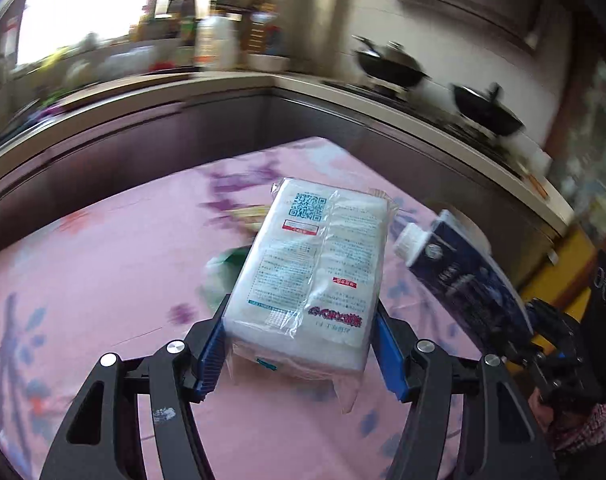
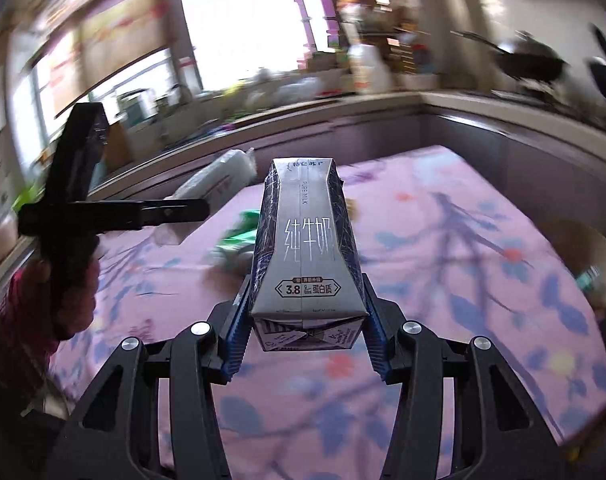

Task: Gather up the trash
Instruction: 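Carry the tissue pack and milk carton to the beige bin with both tools, then open both tools over the bin to drop the tissue pack and carton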

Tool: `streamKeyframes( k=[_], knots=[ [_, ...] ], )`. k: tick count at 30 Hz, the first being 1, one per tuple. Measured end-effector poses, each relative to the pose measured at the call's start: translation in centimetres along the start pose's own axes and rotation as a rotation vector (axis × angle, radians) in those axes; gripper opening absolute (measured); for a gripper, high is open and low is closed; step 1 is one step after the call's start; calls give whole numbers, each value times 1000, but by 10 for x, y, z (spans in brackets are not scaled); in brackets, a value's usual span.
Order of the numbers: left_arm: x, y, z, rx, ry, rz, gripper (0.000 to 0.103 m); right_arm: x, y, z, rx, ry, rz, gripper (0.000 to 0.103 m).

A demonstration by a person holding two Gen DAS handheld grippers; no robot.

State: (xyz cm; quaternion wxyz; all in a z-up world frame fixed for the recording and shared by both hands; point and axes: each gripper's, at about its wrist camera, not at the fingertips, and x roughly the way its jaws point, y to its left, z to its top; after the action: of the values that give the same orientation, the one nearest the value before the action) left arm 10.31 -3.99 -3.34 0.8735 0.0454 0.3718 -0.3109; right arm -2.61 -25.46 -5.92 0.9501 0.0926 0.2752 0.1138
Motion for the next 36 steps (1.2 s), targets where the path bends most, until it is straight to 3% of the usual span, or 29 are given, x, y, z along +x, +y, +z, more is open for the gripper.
streamKeyframes(
  k=[10, 22, 28, 31, 36],
  knots=[
    [77, -108, 40, 202, 93, -135, 64, -34, -98, -12, 195, -52, -197, 48],
    [192, -235, 103, 401, 193, -202, 64, -55, -237, -10, 353, -57, -383, 48],
    [265, -269, 122, 402, 292, -225, 64, -50, -311, -2, 434, -12, -405, 48],
    [303, -277, 125, 381, 367, -211, 64, -40, -334, 7, 416, 42, -416, 48],
    [338, -280, 124, 343, 414, -190, 64, -17, -356, 13, 376, 110, -440, 48]
  ],
)
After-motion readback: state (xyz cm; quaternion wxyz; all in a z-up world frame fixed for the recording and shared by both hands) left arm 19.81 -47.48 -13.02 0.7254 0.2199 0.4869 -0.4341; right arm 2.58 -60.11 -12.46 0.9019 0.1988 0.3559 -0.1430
